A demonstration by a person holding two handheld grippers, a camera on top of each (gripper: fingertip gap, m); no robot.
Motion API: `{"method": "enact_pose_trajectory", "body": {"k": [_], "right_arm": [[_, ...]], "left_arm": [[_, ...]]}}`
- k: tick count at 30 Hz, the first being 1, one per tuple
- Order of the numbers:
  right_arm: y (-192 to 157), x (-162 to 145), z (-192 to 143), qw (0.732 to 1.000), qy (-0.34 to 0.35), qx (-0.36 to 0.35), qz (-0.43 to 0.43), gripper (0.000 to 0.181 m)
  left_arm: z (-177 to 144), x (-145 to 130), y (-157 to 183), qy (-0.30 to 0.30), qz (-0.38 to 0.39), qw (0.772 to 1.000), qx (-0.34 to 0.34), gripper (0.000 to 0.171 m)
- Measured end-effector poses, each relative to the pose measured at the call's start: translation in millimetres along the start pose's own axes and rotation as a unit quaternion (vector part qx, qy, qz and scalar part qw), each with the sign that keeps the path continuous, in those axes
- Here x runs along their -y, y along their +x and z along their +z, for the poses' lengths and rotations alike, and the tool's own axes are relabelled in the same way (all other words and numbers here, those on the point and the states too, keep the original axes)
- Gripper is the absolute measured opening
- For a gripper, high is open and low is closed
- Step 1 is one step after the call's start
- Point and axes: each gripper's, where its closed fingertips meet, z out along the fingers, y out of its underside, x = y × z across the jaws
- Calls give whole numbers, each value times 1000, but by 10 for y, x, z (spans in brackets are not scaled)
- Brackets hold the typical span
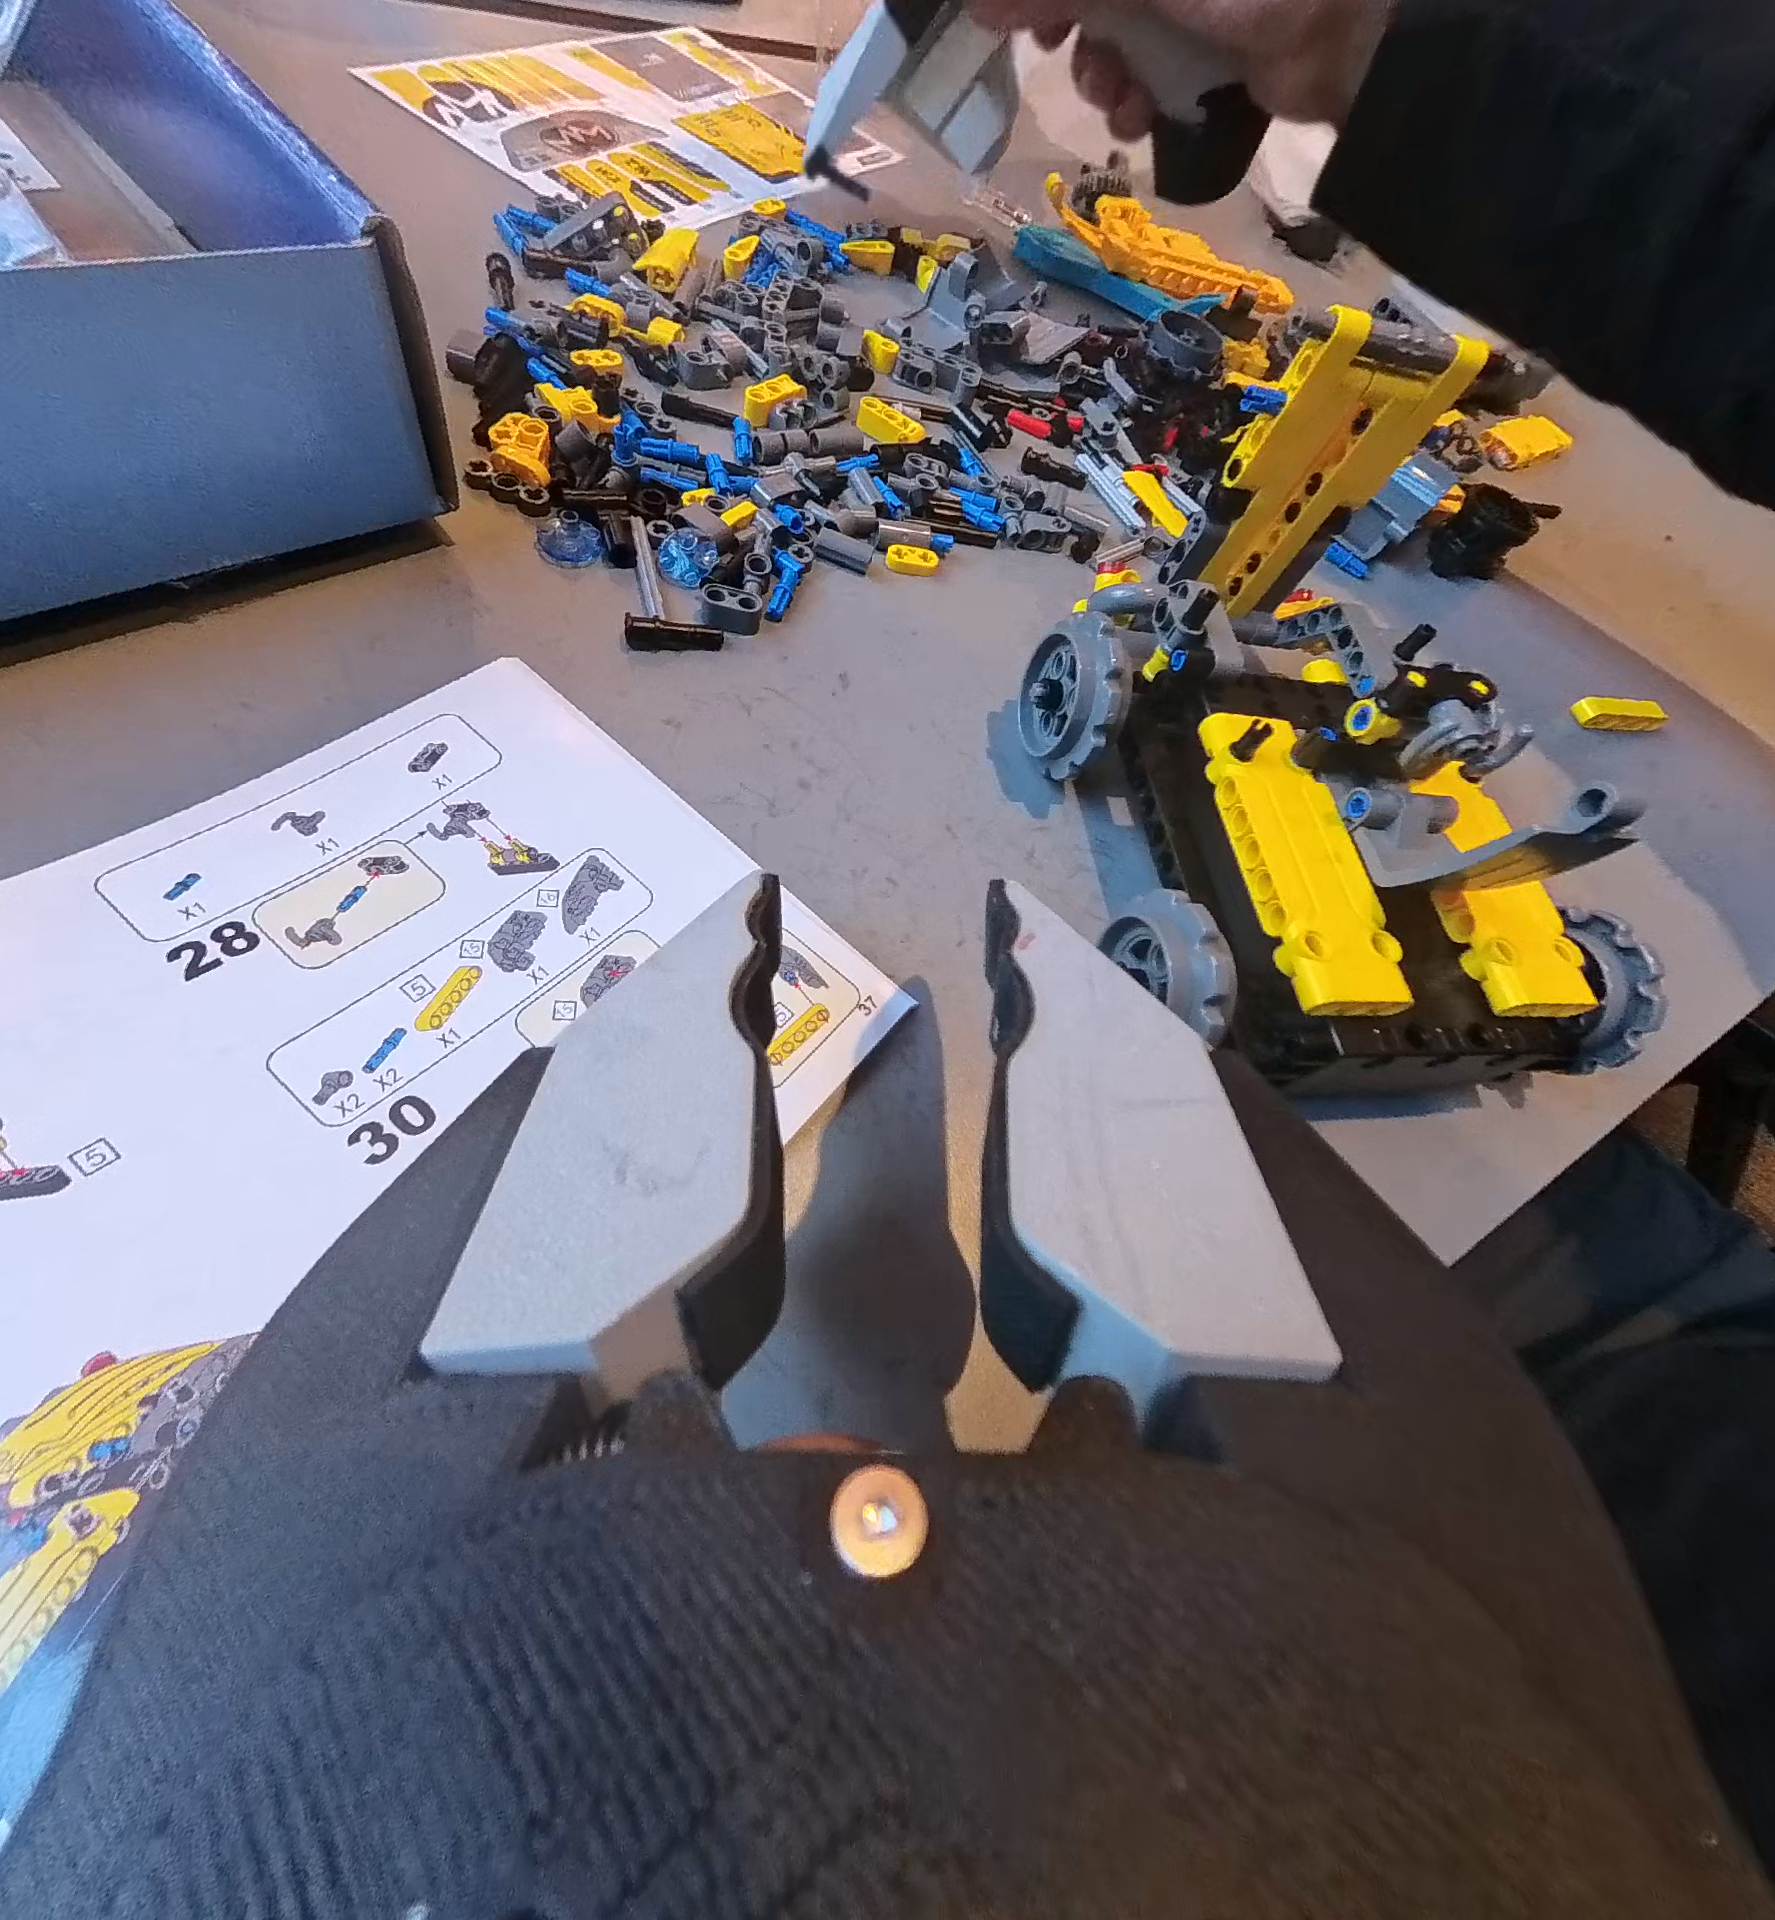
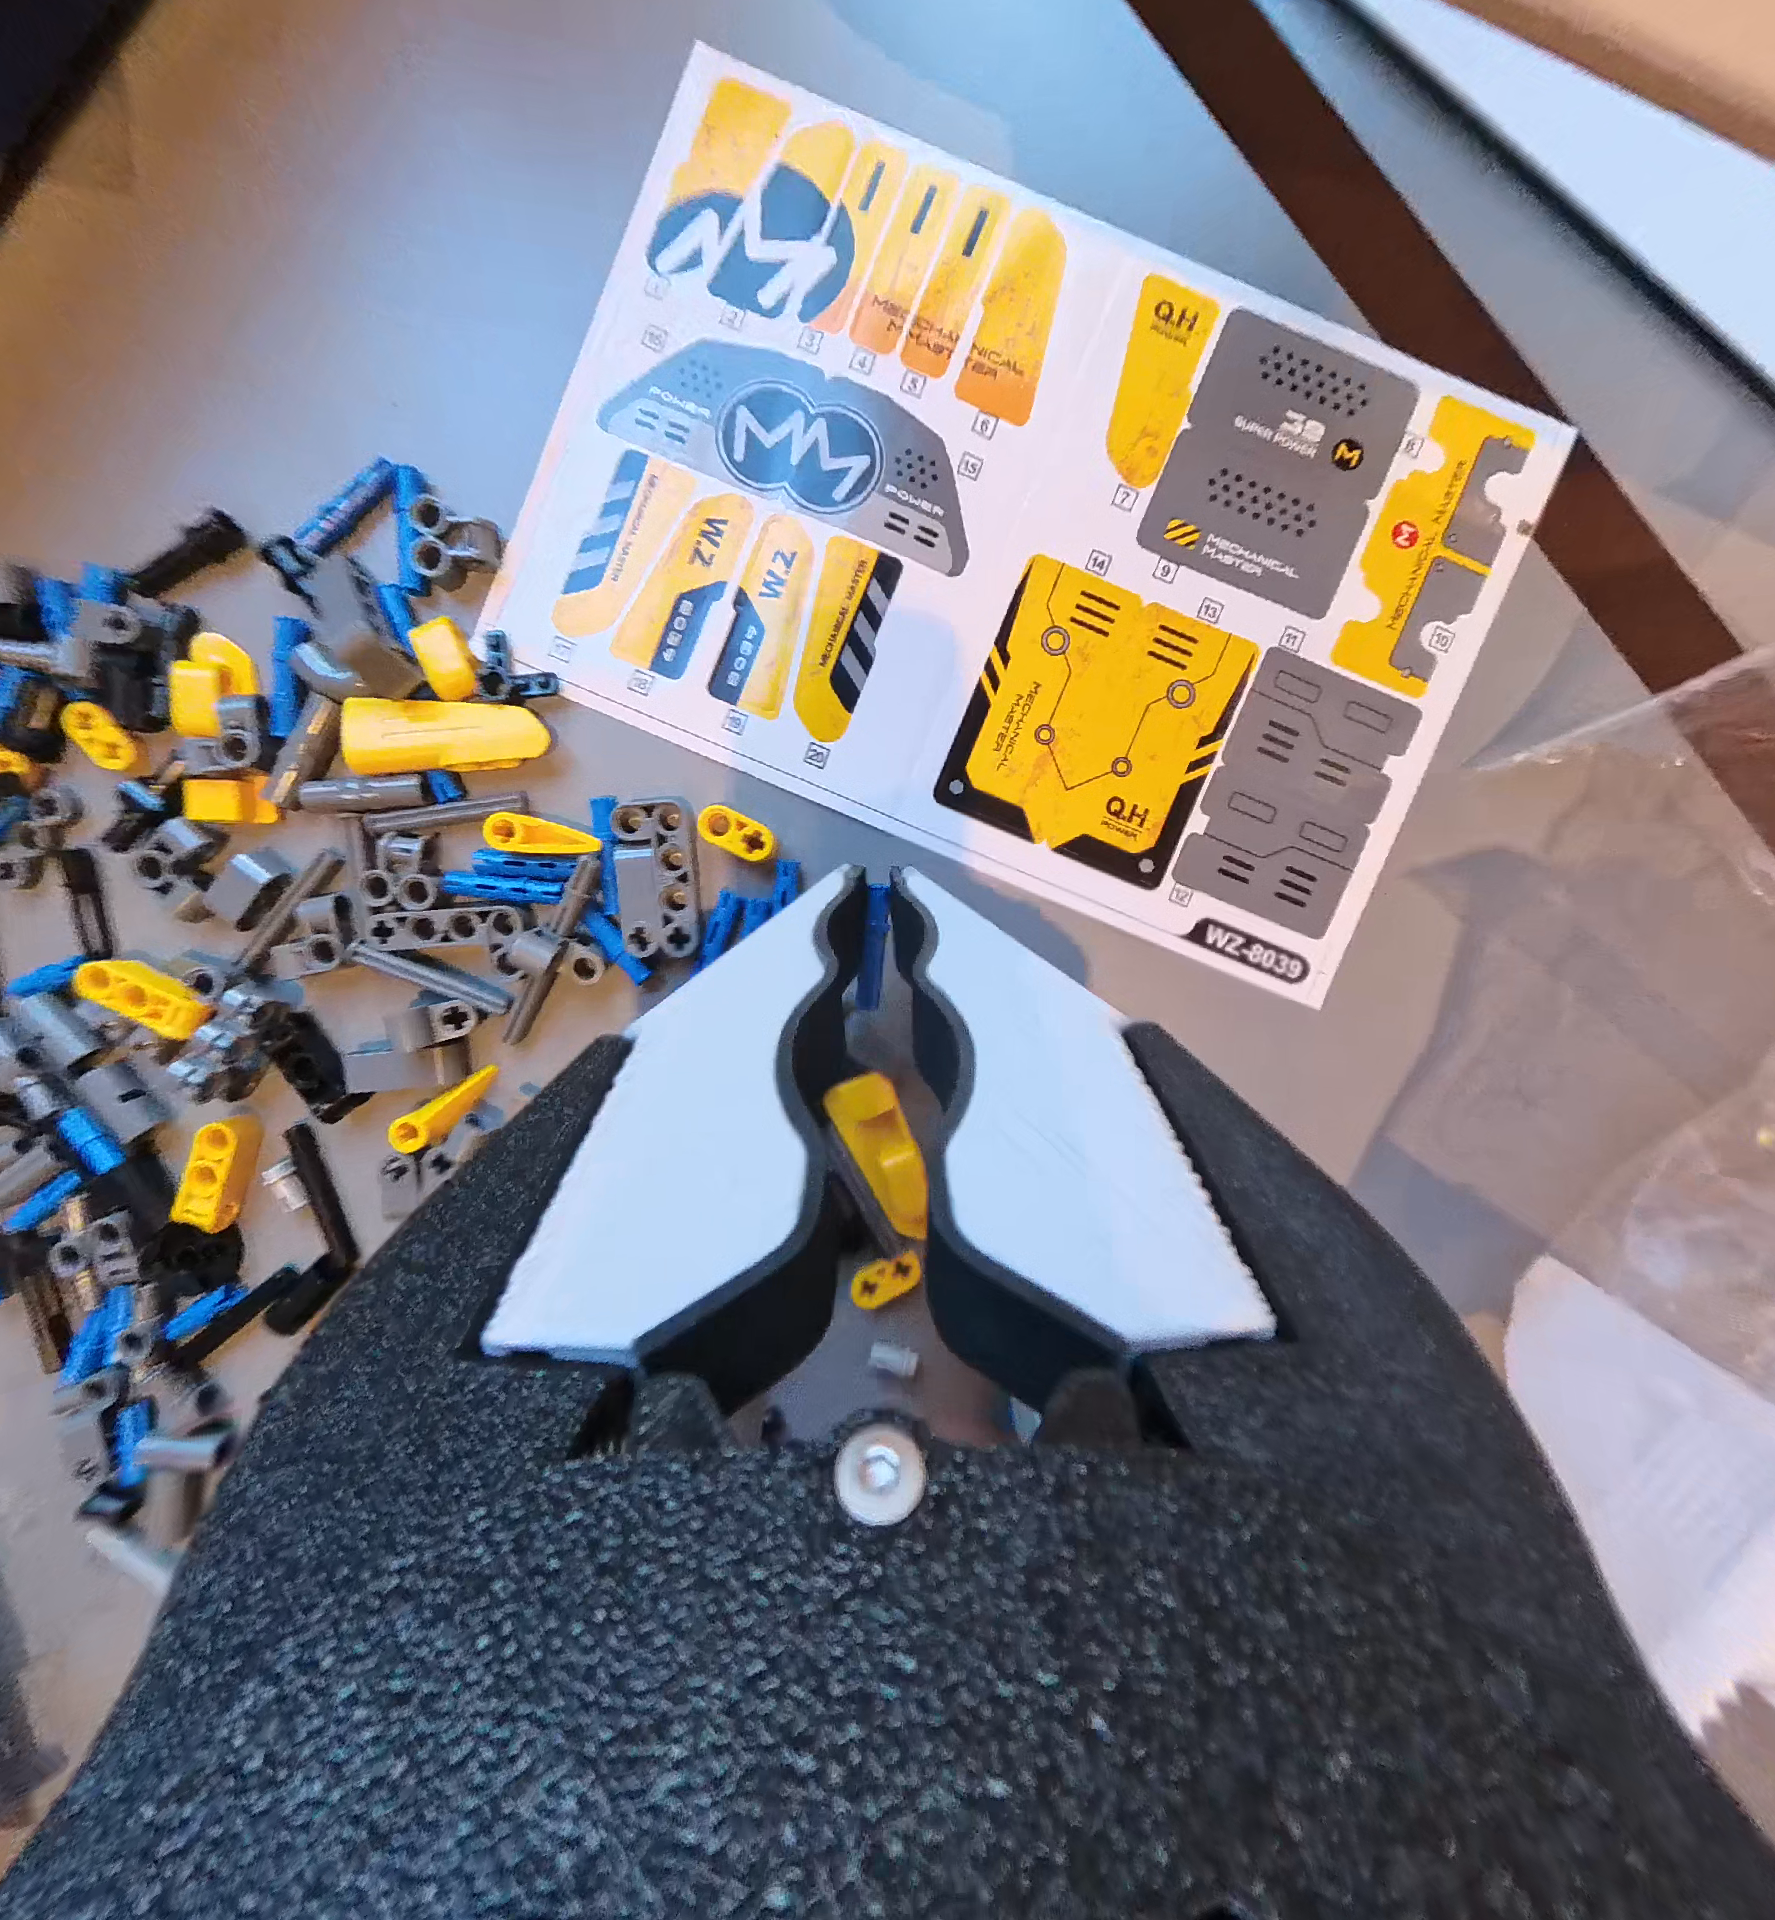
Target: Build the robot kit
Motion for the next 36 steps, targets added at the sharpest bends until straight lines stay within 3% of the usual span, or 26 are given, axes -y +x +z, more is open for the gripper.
{"method": "enact_pose_trajectory", "body": {"k": [4,7,11,14,18,23,36], "right_arm": [[-119,55,-426,999,46,15,-7,3],[-383,-89,-884,995,77,46,-33,3],[-860,-648,-1376,989,83,83,-85,3],[-1193,-1187,-1554,987,59,104,-111,4],[-1451,-1775,-1609,986,18,97,-135,4],[-1545,-2163,-1448,987,-10,78,-141,4],[-1566,-2362,-1255,986,-21,65,-151,5]], "left_arm": [[-3,1,2,1,1,1000,0,36],[-15,11,8,6,4,1000,0,37],[-242,152,55,98,23,995,23,33],[-245,-10,84,66,30,997,27,35],[-229,-188,94,39,22,999,28,43],[-287,-213,114,52,36,997,32,40],[-372,-200,217,81,58,995,15,42]]}}
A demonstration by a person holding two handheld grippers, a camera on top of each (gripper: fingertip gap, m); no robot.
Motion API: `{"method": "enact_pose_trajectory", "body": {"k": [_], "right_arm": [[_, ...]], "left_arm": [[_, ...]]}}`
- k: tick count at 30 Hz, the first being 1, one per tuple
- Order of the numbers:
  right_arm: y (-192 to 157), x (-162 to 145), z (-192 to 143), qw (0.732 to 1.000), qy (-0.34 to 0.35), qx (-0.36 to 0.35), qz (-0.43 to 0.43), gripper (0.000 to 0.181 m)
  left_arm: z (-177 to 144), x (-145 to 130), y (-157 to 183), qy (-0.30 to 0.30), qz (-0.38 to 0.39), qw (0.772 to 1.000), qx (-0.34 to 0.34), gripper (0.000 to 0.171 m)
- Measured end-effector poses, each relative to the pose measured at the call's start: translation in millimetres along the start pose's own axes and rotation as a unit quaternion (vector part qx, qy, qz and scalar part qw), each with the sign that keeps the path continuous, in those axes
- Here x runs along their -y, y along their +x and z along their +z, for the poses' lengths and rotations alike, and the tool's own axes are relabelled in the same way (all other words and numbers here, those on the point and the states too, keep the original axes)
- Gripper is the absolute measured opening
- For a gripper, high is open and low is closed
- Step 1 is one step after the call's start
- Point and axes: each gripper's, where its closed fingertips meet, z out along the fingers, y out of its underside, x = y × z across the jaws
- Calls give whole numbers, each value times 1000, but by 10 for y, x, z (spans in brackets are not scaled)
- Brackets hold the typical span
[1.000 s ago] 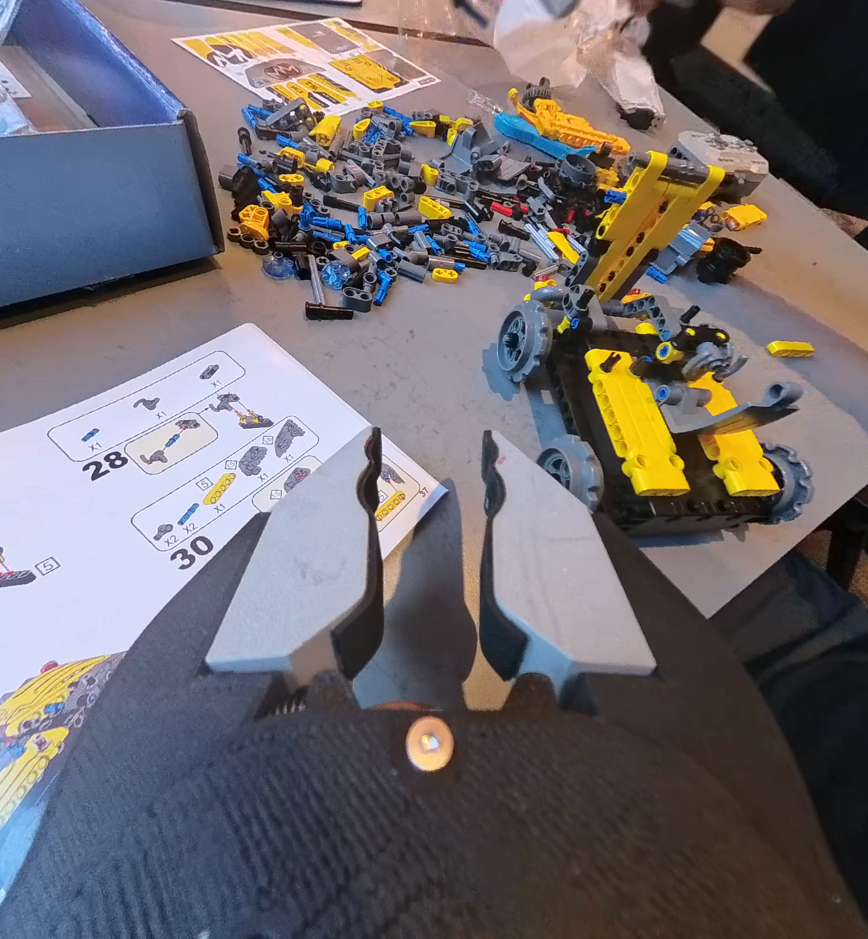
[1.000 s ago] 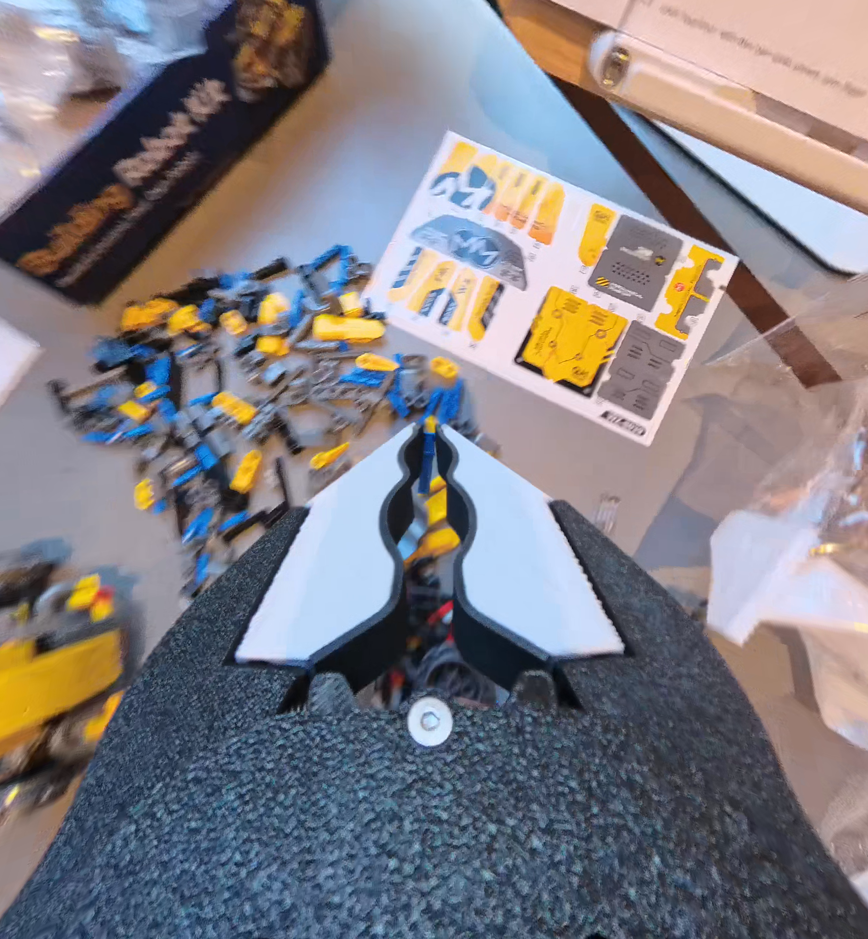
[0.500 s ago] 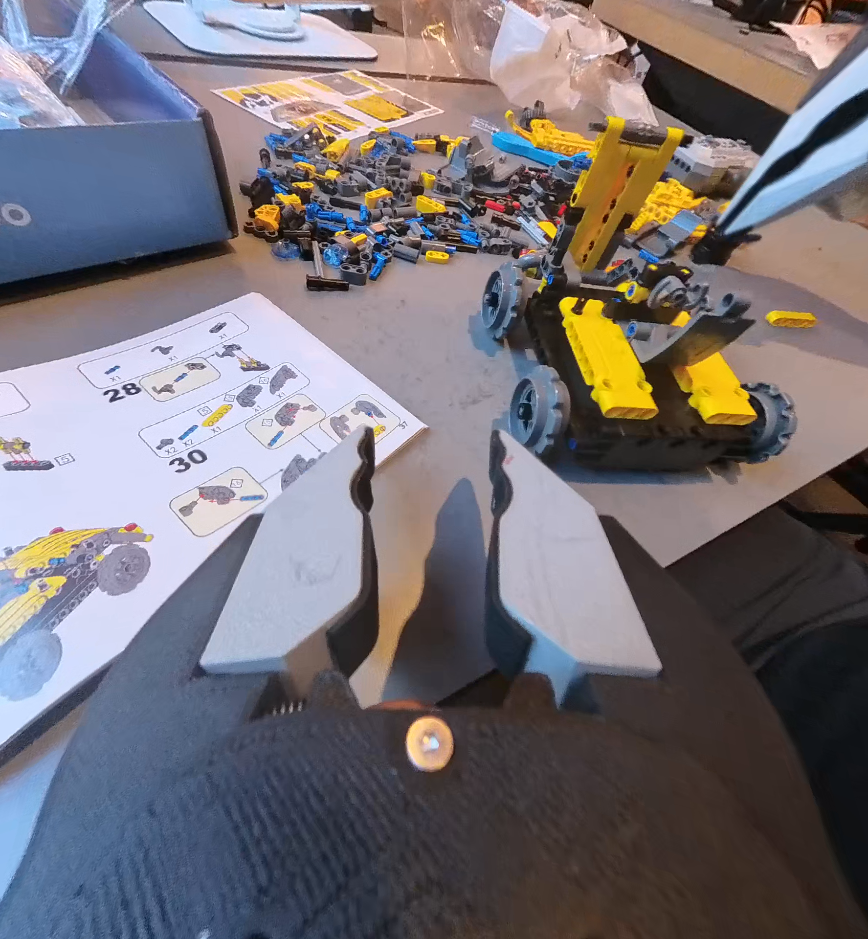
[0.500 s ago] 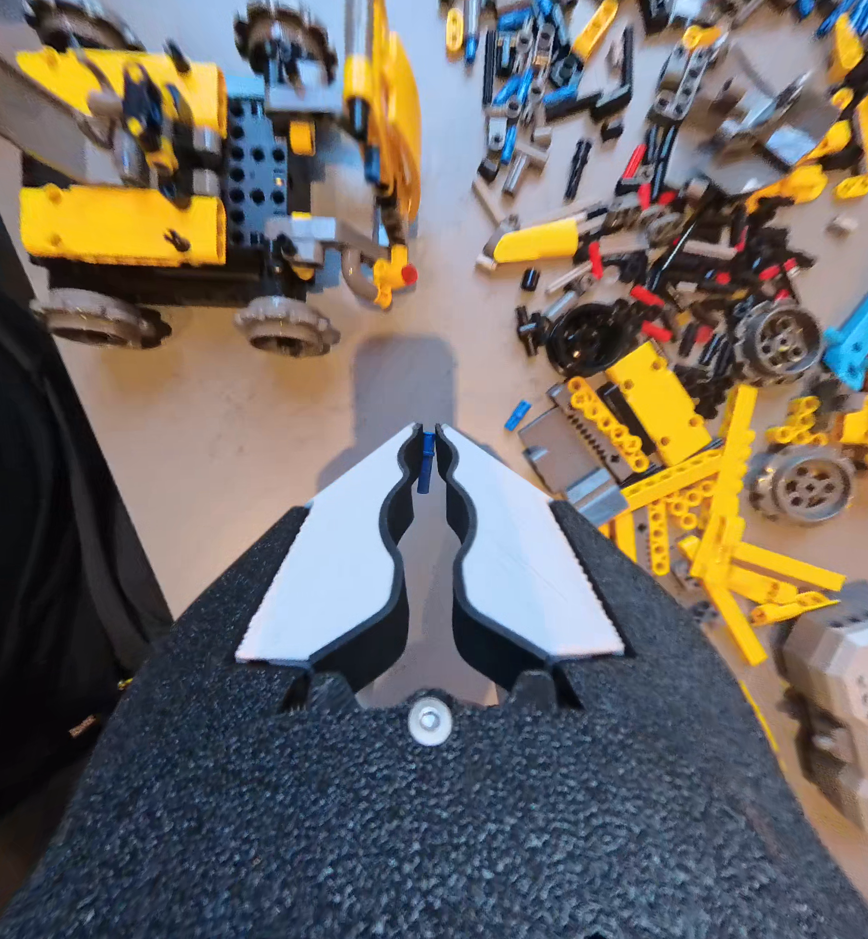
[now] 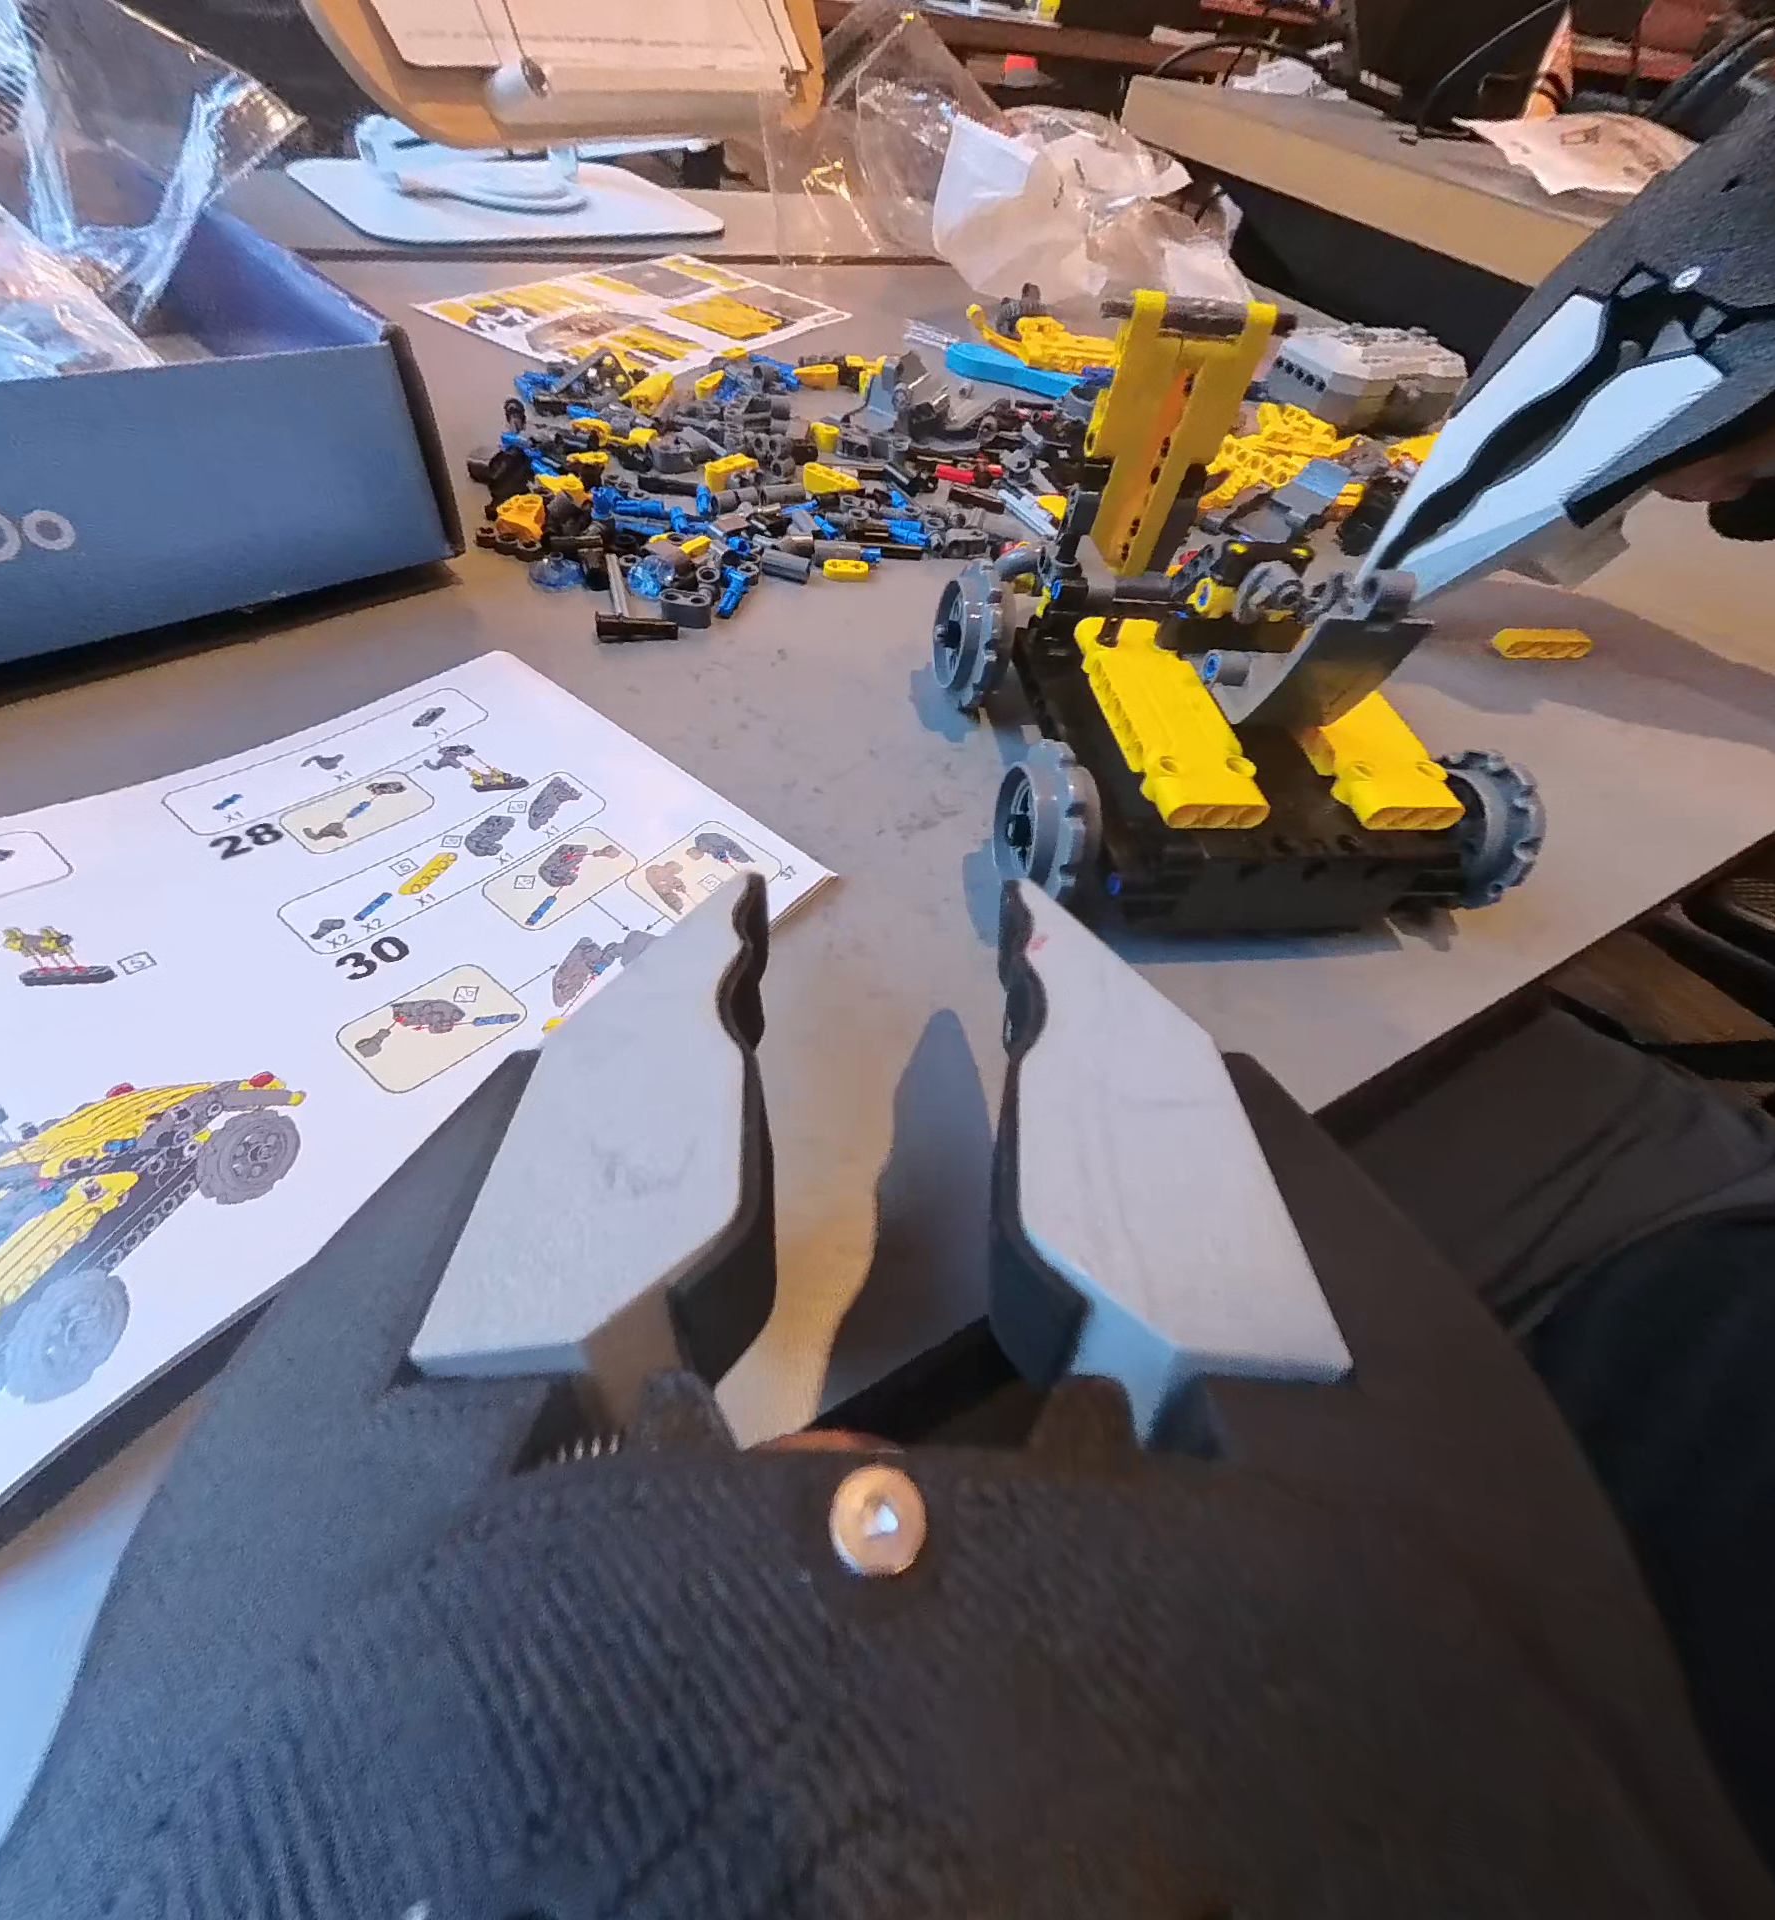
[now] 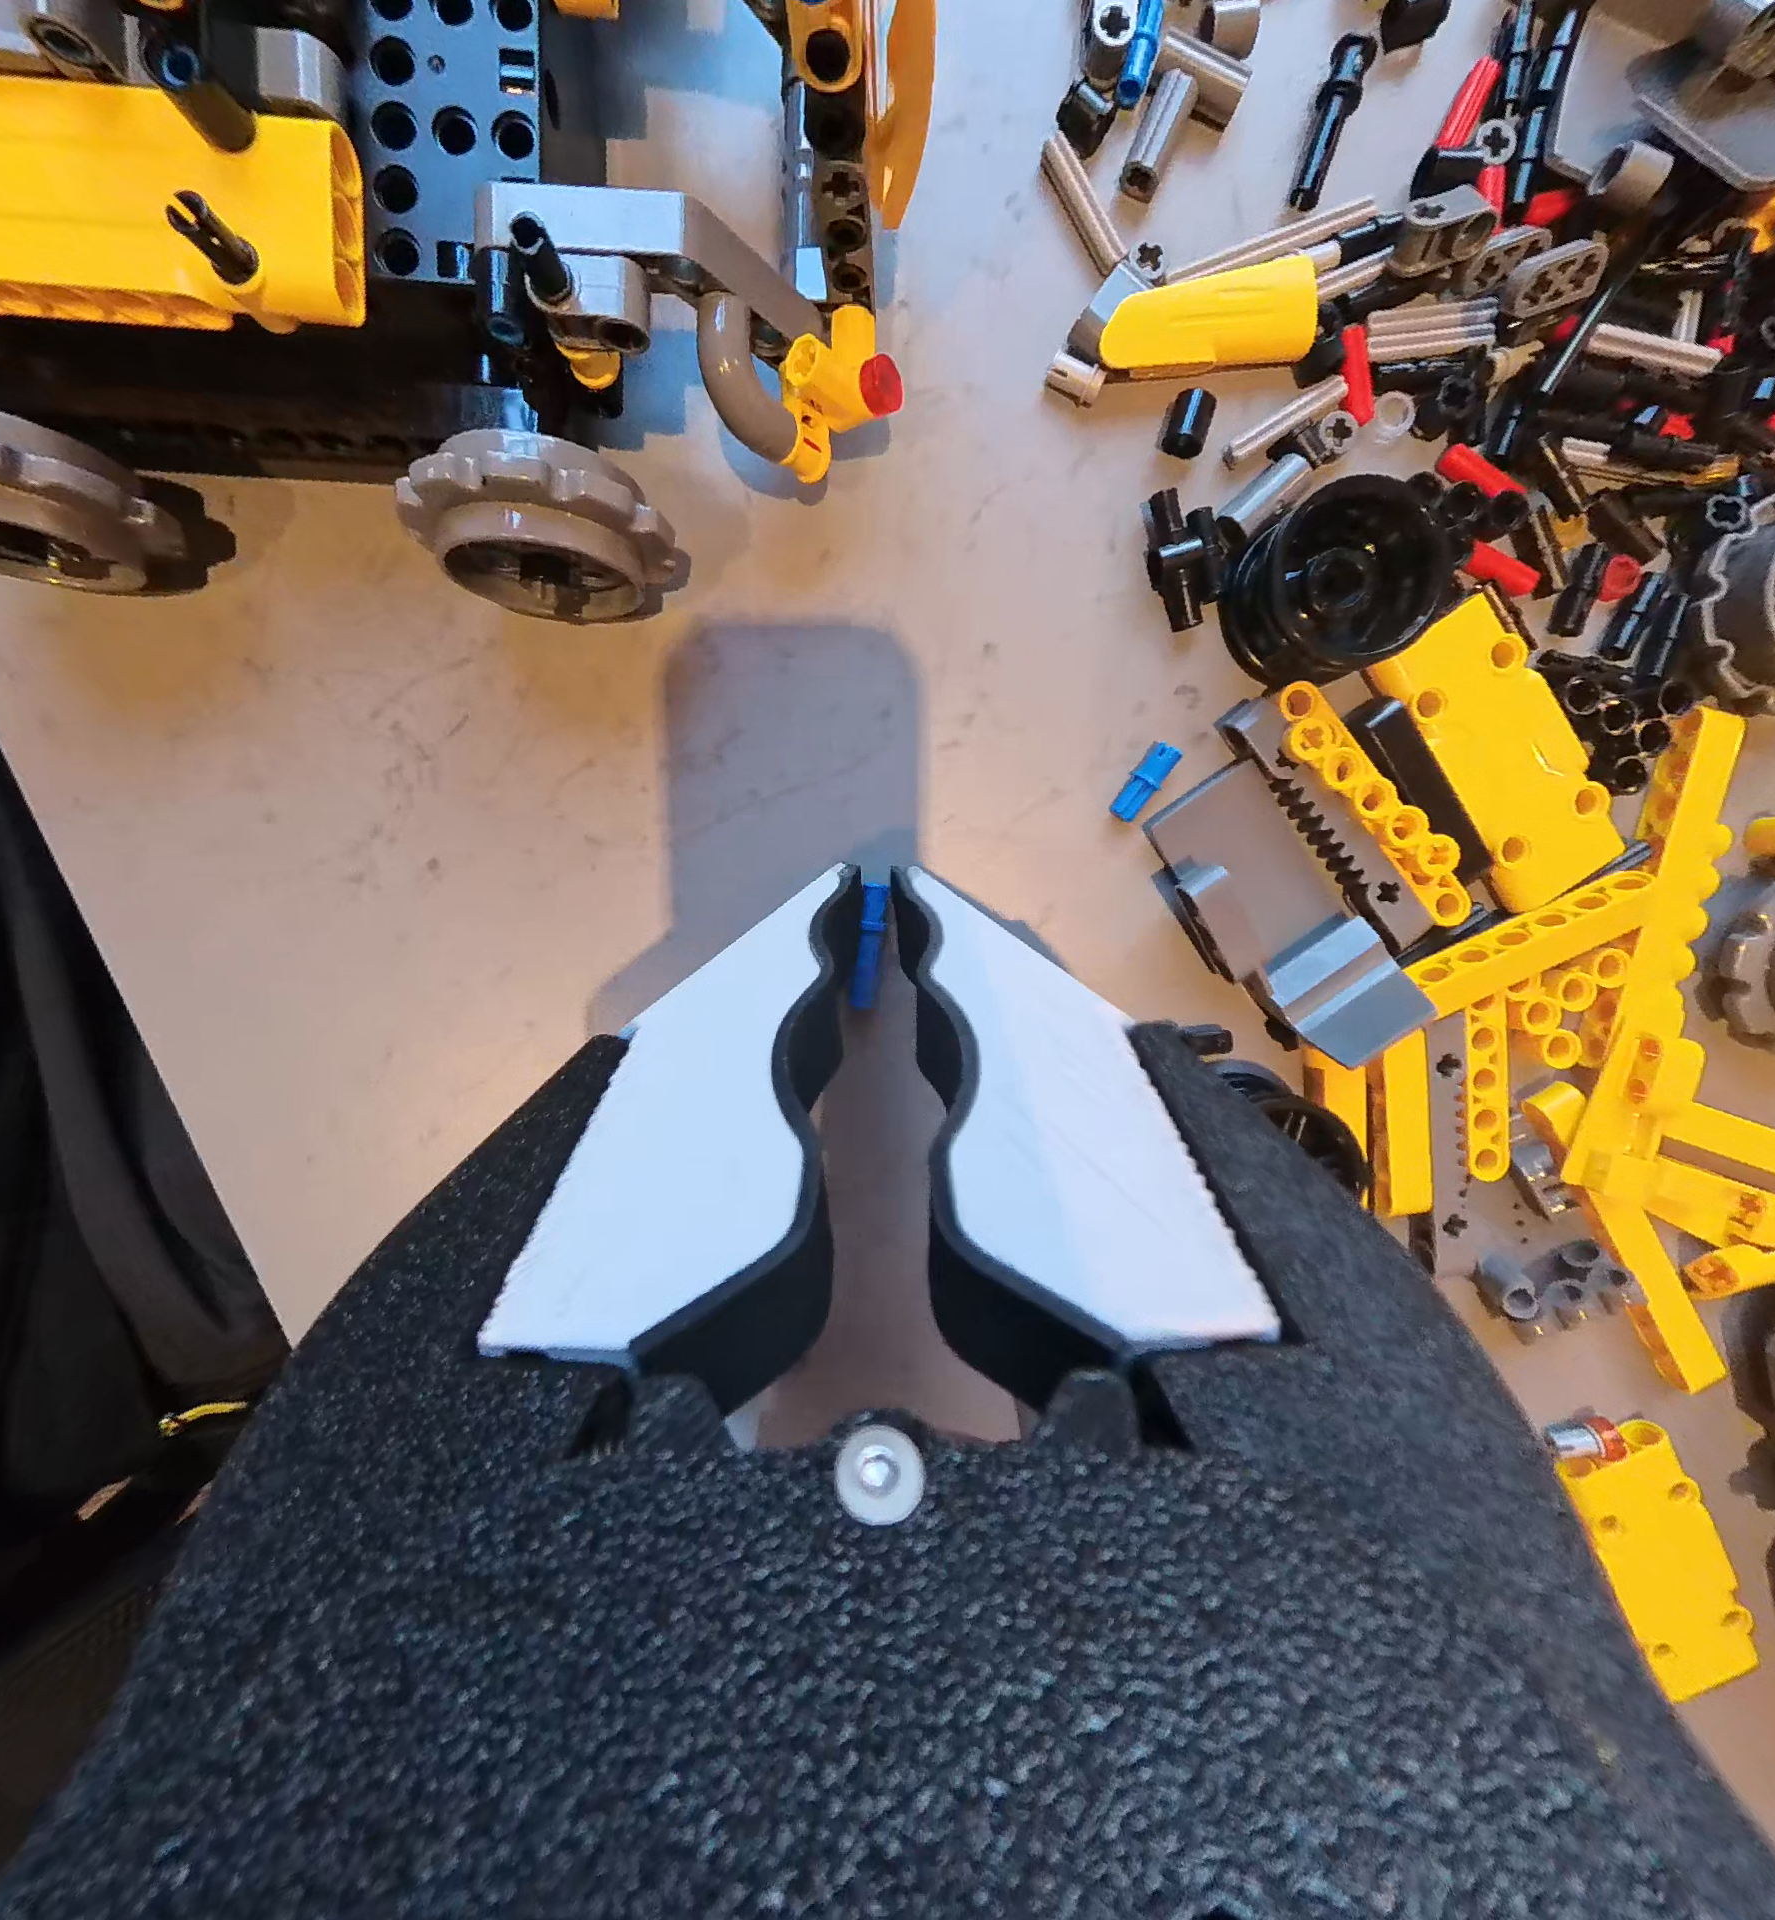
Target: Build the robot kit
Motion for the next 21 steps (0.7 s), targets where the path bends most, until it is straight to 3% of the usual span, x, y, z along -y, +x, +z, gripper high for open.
{"method": "enact_pose_trajectory", "body": {"k": [15,21], "right_arm": [[-37,-8,-29,1000,15,14,9,14],[0,106,-234,997,66,24,29,14]], "left_arm": [[15,-46,-17,-9,3,1000,4,40],[16,-47,-16,-9,3,1000,3,40]]}}
